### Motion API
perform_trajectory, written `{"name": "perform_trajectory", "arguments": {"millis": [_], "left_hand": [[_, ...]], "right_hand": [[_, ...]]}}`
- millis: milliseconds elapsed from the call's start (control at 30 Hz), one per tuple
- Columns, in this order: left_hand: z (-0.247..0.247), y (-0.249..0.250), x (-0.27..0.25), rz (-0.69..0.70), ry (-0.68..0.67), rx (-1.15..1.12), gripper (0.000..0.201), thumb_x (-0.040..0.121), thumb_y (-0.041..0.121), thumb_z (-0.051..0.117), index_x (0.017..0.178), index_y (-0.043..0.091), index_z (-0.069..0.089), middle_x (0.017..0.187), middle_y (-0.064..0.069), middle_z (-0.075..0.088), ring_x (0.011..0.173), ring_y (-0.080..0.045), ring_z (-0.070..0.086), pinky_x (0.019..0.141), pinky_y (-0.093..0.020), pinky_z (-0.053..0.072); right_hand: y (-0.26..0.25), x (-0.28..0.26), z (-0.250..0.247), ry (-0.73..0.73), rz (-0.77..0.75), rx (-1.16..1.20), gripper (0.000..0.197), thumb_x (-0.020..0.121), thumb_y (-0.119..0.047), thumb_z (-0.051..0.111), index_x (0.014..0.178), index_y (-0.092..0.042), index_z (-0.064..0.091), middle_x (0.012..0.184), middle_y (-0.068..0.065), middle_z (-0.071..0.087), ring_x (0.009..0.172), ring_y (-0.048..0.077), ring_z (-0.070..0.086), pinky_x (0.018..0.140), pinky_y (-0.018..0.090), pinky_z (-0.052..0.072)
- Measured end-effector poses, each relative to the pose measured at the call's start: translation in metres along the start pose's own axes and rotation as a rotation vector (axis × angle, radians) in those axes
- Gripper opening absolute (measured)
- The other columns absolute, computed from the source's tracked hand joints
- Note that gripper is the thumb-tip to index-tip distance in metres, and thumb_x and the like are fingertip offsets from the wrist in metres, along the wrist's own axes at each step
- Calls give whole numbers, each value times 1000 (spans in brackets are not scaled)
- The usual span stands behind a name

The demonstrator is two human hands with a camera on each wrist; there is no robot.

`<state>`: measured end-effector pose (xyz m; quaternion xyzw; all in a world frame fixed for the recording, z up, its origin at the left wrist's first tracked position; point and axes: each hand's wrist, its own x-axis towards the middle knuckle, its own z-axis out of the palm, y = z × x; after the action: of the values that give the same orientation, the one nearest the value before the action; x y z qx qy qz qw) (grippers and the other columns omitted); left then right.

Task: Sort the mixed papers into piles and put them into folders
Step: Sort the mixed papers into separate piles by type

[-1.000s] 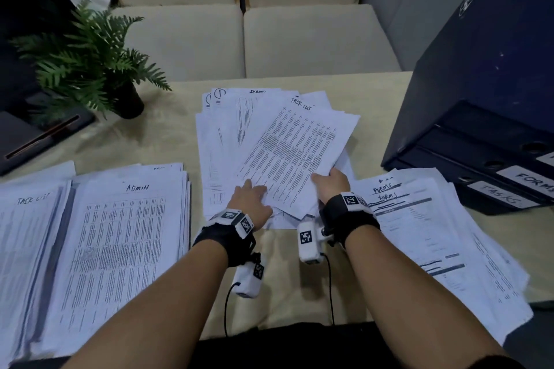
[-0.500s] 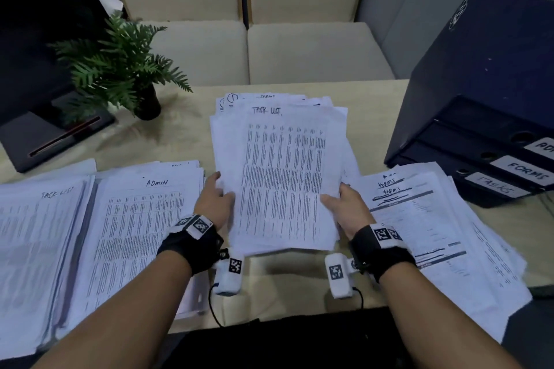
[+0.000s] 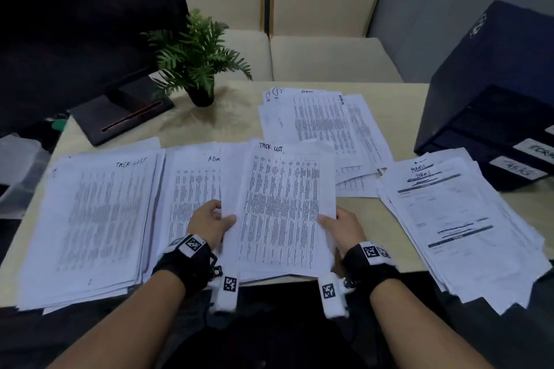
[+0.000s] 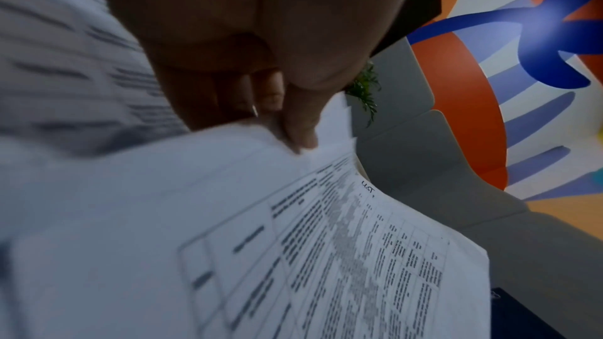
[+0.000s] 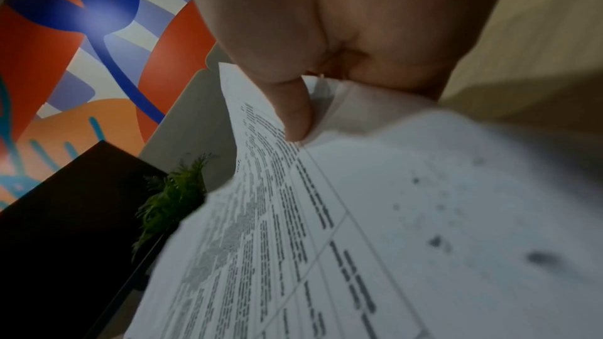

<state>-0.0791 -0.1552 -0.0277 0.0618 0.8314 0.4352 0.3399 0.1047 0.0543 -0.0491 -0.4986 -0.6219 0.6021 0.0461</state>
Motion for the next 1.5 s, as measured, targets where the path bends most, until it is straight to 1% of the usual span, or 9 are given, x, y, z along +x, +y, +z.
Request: {"name": "perform_trajectory", "arguments": {"millis": [67,233,433,567,767,933,1033,1300,1500], "left_hand": [[-7,-10,-4,-8,27,41,31,91,18,60,120,7,54,90,-10,62,78,-26,59,76,-30,46],[-14,-22,-9,-12,65,99,12,93,5,46,101,8,54,59,-4,49,47,-18,43,40,-17,34],[-14,-23,-9,-13,78,86,14,89,-1,55,102,5,55,66,0,53,52,-12,48,34,-10,34],[-12,-26,-4,-38,91,90,18,88,1,57,106,4,57,68,0,56,54,-13,51,48,-19,38],[-10,-29,-2,-28,90,85,18,88,5,59,105,9,56,76,-2,59,59,-13,53,52,-19,37],[-7,-30,-4,-43,49,-32,14,87,2,63,91,9,52,68,-3,52,56,-17,49,49,-18,39],[-5,-30,-7,-38,72,-82,27,83,-1,67,73,14,47,58,0,43,52,-18,45,44,-19,38],[-4,-30,-8,-7,90,-36,25,84,7,69,75,14,47,61,-1,43,53,-16,39,48,-21,33],[-4,-28,-10,-35,-37,-135,24,85,-2,64,106,8,58,96,-7,66,83,-24,62,75,-31,51]], "right_hand": [[2,-12,12,24,-13,-21,15,87,-12,66,87,-27,71,98,-3,74,92,20,70,91,40,54],[7,-26,24,118,-54,-77,17,91,-12,64,105,-14,71,96,-4,69,82,14,65,62,16,47],[11,-18,-3,364,0,6,14,89,-12,59,98,-14,70,90,7,70,77,23,64,67,28,51],[16,-12,-38,525,43,179,16,87,-14,61,101,-12,68,98,7,72,82,22,66,77,30,51],[17,-14,-24,272,13,229,11,89,-9,63,92,-16,71,94,1,74,89,23,70,85,40,55],[19,-15,5,12,26,129,21,92,-6,61,111,-12,68,101,5,74,92,24,71,87,41,55],[23,-13,10,7,51,42,18,91,-13,64,108,-15,68,101,2,73,93,23,69,90,39,53],[19,-16,12,-11,41,-77,16,89,-11,65,103,-17,69,104,4,71,96,24,67,93,35,51],[15,-19,14,32,-8,-174,22,91,-12,63,113,-11,65,102,0,66,92,20,62,80,26,45]]}}
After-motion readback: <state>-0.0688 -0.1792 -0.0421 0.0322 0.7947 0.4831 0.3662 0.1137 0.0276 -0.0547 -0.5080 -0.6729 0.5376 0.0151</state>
